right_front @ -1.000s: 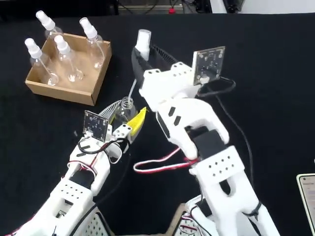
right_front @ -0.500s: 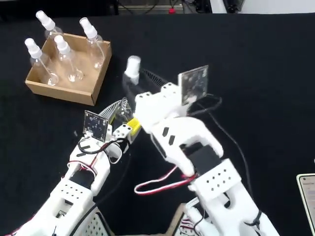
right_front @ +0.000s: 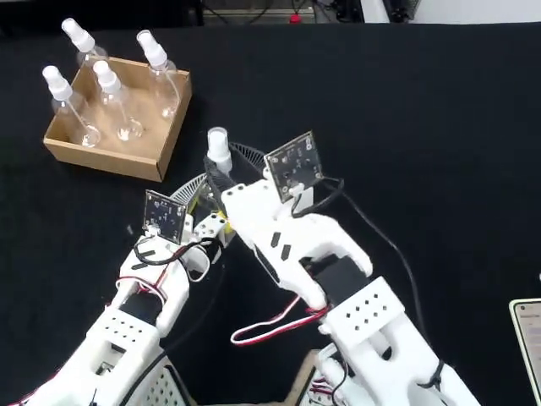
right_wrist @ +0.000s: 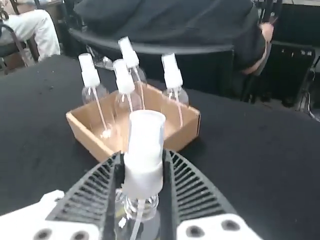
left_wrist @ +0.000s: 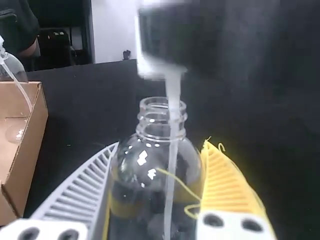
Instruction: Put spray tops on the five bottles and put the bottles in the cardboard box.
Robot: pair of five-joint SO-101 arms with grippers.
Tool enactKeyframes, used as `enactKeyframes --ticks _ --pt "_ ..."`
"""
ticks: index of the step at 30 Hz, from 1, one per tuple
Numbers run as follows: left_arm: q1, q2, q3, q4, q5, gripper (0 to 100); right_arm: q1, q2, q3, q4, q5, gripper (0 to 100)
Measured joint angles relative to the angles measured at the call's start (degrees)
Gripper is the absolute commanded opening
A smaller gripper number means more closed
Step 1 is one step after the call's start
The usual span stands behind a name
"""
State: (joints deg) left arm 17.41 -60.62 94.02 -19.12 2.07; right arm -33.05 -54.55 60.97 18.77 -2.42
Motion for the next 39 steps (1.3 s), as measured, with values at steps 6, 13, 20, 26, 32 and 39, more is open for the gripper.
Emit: enactKeyframes --ticks 6,13,20,26,32,39 --pt "0.00 0.00 0.00 0.00 0.00 13 -0.09 0.00 6.07 -6.24 0.00 1.5" --pt "0.00 0.00 0.00 0.00 0.00 13 -0.18 0.00 7.12 -7.12 0.00 1.5" --pt "0.00 0.00 0.00 0.00 0.00 13 -0.26 0.00 7.21 -6.42 0.26 3.5" --pt "0.09 0.00 0.09 0.00 0.00 13 -0.79 -0.88 6.86 -2.02 0.26 20.7" --pt "0.00 0.00 0.09 0.00 0.00 13 -1.05 -1.93 6.86 -1.23 0.26 20.8" --pt "-0.26 0.00 0.09 0.00 0.00 13 -0.88 -13.45 6.95 6.24 0.26 14.9"
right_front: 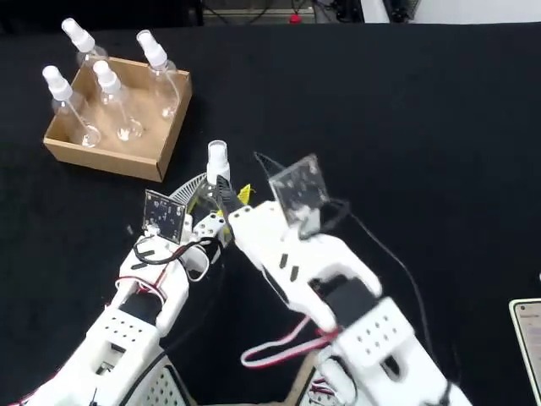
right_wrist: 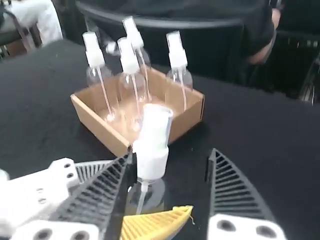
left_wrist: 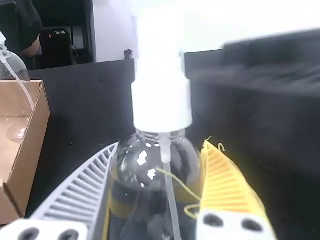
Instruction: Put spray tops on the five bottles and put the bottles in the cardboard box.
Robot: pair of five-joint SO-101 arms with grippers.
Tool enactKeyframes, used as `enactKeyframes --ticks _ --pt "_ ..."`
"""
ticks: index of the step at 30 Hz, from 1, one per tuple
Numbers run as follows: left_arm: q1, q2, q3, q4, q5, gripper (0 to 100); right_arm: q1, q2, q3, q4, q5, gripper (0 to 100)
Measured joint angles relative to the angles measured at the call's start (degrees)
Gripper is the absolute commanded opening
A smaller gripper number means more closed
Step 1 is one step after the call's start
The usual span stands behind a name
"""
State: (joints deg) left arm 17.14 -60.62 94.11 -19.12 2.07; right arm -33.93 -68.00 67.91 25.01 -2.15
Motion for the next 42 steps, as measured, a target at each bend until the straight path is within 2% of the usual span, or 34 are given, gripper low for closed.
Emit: enactKeyframes --ticks 4,9,15,18,27,33,38,42 --pt "0.00 0.00 0.00 0.00 0.00 13 0.00 -9.67 0.00 4.48 0.00 0.7" --pt "0.00 0.00 -0.09 0.00 0.00 13 0.44 -15.74 2.64 4.57 0.00 3.9" --pt "0.00 0.00 -0.09 0.00 0.00 13 10.99 -14.77 6.33 -2.37 0.00 4.0" --pt "-0.88 0.00 -0.09 0.00 0.00 13 13.89 -11.60 9.93 -9.14 0.00 4.0" --pt "-5.98 0.00 -0.97 0.00 0.00 13 13.80 4.92 13.10 -24.09 0.00 4.0" --pt "-8.26 -0.62 -0.97 -1.85 0.00 13 13.80 18.55 9.85 -26.11 0.00 4.0" --pt "-15.30 -4.22 -2.11 -10.99 0.00 13 13.80 26.37 6.24 -26.11 0.00 4.0" --pt "-19.87 -5.01 -5.63 -11.34 0.00 13 13.80 29.98 4.48 -26.11 0.00 4.0"
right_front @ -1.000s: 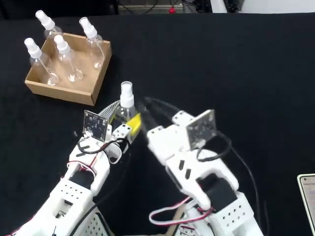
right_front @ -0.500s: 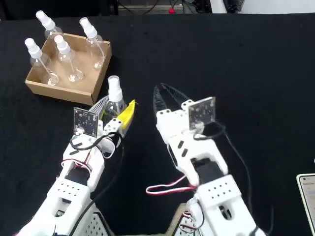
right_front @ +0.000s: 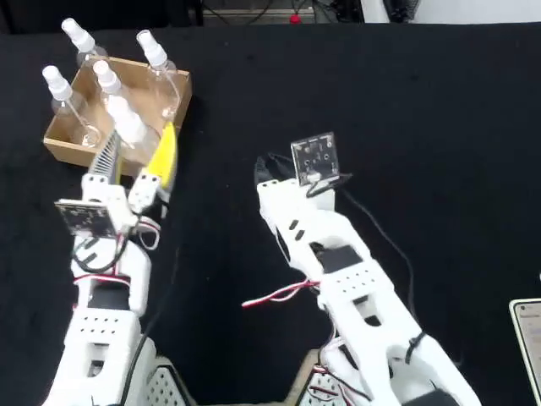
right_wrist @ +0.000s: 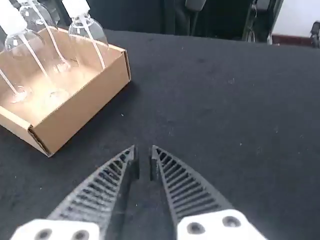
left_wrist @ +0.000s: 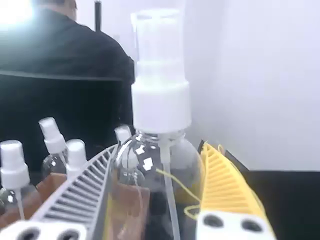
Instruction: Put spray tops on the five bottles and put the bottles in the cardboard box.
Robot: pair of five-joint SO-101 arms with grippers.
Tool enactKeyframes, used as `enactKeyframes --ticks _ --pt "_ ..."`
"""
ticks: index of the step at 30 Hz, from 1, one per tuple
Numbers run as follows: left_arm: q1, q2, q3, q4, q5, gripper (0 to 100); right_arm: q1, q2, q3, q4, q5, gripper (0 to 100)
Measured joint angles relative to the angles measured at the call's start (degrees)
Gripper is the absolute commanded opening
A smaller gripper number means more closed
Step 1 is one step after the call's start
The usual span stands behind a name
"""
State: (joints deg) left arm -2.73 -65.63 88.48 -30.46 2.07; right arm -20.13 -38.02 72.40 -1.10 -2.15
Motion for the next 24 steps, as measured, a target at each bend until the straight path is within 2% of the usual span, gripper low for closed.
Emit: enactKeyframes --ticks 5,10,13,19,24 --pt "-1.85 1.41 -7.65 4.66 0.00 13 0.00 1.14 -0.62 0.00 0.00 4.0" --pt "-1.93 13.36 -16.44 4.22 0.00 13 0.00 1.14 -0.62 0.00 0.00 4.0" --pt "-2.20 24.18 -19.60 -1.14 0.00 13 0.00 1.14 -0.62 0.00 0.00 4.0" --pt "-4.13 44.48 -23.65 -19.52 0.00 13 -0.44 1.14 -0.62 0.00 0.00 4.0" --pt "-3.96 57.23 -27.52 -27.25 0.00 13 -2.20 1.14 -0.62 0.00 0.00 4.0"
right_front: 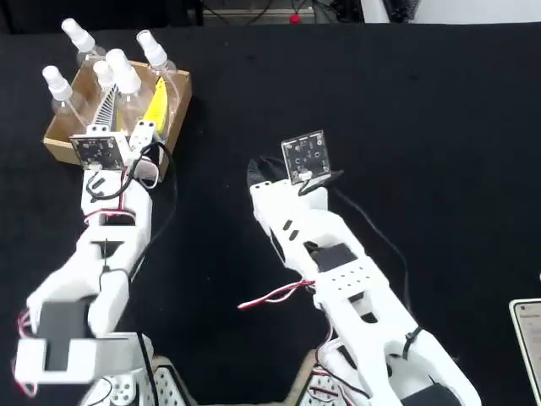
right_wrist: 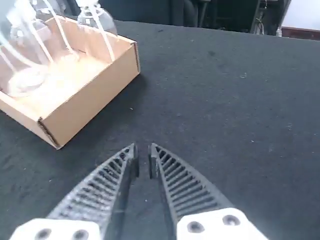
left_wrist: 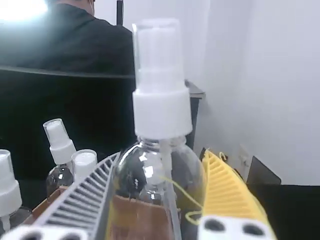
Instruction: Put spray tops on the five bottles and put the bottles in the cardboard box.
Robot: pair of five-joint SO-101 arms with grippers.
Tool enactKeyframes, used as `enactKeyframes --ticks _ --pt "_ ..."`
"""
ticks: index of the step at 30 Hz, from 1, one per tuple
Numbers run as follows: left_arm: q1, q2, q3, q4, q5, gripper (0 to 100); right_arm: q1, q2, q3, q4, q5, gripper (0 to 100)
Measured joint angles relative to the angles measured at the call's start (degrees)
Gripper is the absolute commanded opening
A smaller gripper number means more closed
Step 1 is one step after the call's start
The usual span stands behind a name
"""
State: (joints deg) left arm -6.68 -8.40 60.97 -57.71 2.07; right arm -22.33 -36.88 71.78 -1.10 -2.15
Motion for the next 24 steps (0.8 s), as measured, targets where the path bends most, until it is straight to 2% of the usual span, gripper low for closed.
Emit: enactKeyframes --ticks 7,14,24 --pt "-0.79 9.76 -3.16 -7.74 0.00 13 -0.09 0.00 0.00 0.00 0.00 4.0" --pt "-3.08 16.79 -8.09 -8.00 0.00 13 -0.09 0.00 0.00 0.00 0.00 4.0" --pt "-3.08 20.66 -8.44 -8.00 0.00 13 -0.18 0.00 0.00 0.00 0.00 4.0"
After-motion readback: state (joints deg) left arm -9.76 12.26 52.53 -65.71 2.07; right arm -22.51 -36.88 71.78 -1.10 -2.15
